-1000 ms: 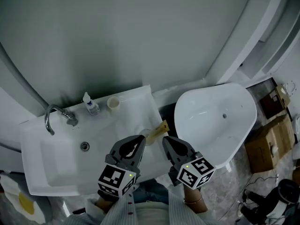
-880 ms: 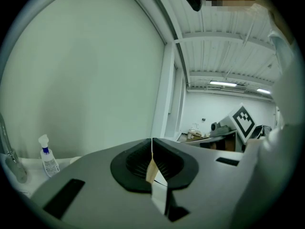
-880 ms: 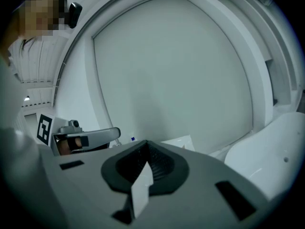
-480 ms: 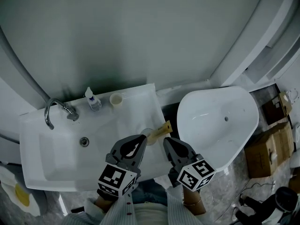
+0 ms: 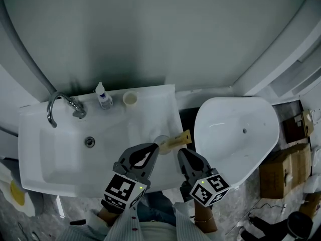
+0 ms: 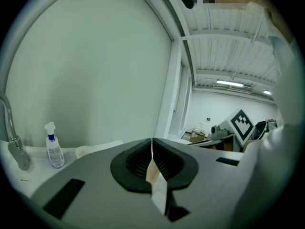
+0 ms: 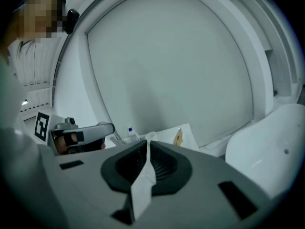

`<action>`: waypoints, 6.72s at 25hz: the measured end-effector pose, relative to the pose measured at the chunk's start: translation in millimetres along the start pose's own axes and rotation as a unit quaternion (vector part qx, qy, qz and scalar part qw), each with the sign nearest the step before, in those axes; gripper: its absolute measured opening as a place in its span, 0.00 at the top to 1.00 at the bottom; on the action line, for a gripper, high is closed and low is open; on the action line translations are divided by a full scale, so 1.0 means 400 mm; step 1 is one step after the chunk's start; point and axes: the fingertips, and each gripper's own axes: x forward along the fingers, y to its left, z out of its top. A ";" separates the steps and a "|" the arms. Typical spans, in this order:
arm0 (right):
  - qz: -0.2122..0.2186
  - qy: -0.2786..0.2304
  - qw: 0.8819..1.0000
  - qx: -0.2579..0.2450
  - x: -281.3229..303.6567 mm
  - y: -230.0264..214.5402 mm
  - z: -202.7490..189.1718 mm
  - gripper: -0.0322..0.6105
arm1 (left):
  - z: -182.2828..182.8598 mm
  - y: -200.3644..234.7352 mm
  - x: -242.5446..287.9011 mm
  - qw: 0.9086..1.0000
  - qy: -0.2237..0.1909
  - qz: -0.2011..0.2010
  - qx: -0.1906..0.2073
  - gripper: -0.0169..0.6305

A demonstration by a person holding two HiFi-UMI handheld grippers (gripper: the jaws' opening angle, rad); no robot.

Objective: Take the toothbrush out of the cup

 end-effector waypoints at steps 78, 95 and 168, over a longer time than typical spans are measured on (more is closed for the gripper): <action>0.024 0.050 0.998 0.004 0.167 -0.104 -0.119 0.87 | -0.184 0.062 0.066 0.995 0.039 0.074 -0.050 0.94; 0.061 0.016 0.998 -0.015 0.113 -0.055 -0.032 0.87 | -0.123 0.011 0.030 0.994 0.010 0.100 -0.033 0.94; 0.170 -0.054 0.982 -0.061 0.016 0.183 0.237 0.87 | 0.134 0.018 -0.079 0.996 -0.078 0.035 0.003 0.94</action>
